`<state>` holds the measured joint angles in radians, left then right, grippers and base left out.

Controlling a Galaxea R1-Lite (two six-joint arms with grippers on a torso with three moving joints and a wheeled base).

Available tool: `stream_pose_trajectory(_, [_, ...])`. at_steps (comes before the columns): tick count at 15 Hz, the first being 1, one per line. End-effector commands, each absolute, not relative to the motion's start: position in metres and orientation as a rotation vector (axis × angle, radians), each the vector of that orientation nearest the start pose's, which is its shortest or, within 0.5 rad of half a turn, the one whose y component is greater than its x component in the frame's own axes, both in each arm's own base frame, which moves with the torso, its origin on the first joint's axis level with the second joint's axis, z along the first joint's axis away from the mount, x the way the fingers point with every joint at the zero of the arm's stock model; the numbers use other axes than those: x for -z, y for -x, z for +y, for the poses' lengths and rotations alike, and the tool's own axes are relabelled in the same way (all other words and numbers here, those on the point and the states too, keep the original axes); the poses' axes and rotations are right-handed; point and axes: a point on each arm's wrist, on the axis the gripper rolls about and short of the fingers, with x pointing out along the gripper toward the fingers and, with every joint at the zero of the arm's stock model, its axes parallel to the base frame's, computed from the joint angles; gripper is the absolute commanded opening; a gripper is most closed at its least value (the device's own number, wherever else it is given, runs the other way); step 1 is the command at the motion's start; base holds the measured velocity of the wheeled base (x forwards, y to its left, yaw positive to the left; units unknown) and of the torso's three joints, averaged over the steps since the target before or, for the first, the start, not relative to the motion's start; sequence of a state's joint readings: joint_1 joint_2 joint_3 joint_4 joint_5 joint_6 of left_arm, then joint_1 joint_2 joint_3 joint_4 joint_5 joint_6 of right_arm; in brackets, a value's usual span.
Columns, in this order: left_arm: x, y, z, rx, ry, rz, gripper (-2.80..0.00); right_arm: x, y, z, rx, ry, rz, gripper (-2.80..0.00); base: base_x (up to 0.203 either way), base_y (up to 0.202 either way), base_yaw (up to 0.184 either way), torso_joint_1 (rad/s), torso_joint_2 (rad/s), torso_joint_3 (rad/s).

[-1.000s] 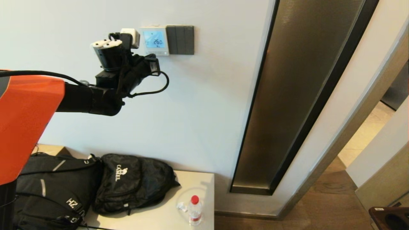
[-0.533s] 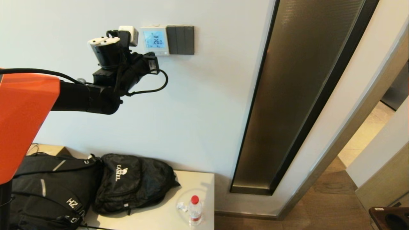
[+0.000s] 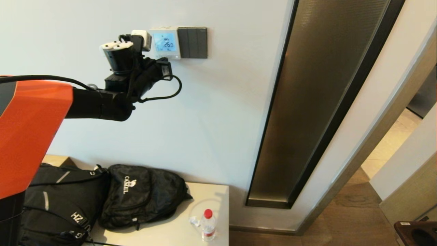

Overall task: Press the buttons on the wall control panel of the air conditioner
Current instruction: Press the temperature decrease button

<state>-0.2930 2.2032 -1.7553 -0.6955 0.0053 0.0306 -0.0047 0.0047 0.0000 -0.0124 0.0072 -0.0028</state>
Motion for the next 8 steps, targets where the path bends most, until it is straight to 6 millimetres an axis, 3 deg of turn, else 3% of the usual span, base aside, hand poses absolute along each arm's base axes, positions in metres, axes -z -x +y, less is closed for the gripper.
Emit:
stream_pose_trajectory(1, [-0.2573, -0.4514, -0.136, 0.281, 0.007, -0.254, -2.8, -0.0766, 0.0223, 0.0003, -0.003, 0.003, -0.008, -2.8, 0.0, 0.0, 0.0, 0.0, 0.0, 0.0])
stream_pose_trajectory(8, [-0.256, -0.4552, -0.1379, 0.282, 0.008, -0.249, -2.8, -0.0766, 0.0223, 0.0003, -0.003, 0.003, -0.008, -2.8, 0.0, 0.0, 0.0, 0.0, 0.0, 0.0])
